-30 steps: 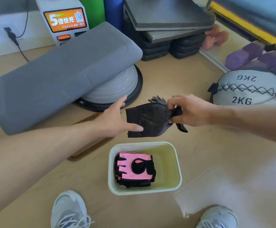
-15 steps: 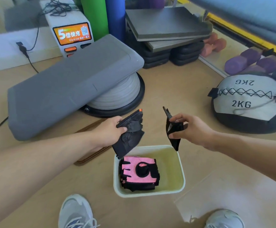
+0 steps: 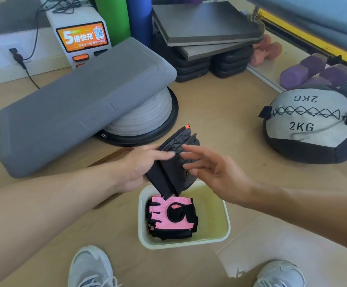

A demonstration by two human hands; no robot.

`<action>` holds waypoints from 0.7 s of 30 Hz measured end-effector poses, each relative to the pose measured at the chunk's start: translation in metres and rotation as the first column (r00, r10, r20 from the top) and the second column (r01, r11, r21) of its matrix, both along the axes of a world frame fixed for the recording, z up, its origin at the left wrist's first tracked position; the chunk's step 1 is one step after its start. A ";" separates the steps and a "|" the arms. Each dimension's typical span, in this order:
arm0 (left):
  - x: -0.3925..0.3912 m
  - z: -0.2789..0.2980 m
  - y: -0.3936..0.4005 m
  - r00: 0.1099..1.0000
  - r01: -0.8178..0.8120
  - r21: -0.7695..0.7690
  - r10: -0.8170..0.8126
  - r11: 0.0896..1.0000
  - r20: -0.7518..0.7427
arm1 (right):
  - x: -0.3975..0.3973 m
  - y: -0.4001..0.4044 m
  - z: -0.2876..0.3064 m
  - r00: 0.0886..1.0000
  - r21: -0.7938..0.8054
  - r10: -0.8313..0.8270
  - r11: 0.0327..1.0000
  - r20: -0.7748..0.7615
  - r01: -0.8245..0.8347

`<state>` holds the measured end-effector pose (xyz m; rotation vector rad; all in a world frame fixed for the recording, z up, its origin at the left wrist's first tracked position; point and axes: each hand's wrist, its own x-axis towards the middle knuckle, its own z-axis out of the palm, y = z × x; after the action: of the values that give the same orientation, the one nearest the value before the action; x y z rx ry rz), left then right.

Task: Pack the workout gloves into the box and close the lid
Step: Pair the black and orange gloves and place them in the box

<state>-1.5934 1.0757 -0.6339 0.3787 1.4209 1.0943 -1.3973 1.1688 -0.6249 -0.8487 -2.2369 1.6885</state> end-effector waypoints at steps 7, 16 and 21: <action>-0.001 0.000 0.000 1.000 -0.019 0.071 0.020 0.997 -0.020 | 0.007 0.018 -0.019 0.823 -0.158 -0.422 0.847 0.379 0.507; 0.008 -0.001 0.003 0.997 -0.081 0.041 0.080 0.996 0.018 | 0.003 0.024 -0.023 0.902 -0.385 -0.388 0.816 0.190 0.431; 0.002 -0.014 0.003 0.977 -0.165 0.005 0.164 0.986 -0.139 | 0.004 0.024 -0.014 0.831 -0.193 -0.534 0.809 0.155 0.555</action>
<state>-1.5918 1.0786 -0.6478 0.3419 1.6015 1.2155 -1.3935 1.1930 -0.6390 -1.4855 -1.6173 1.6476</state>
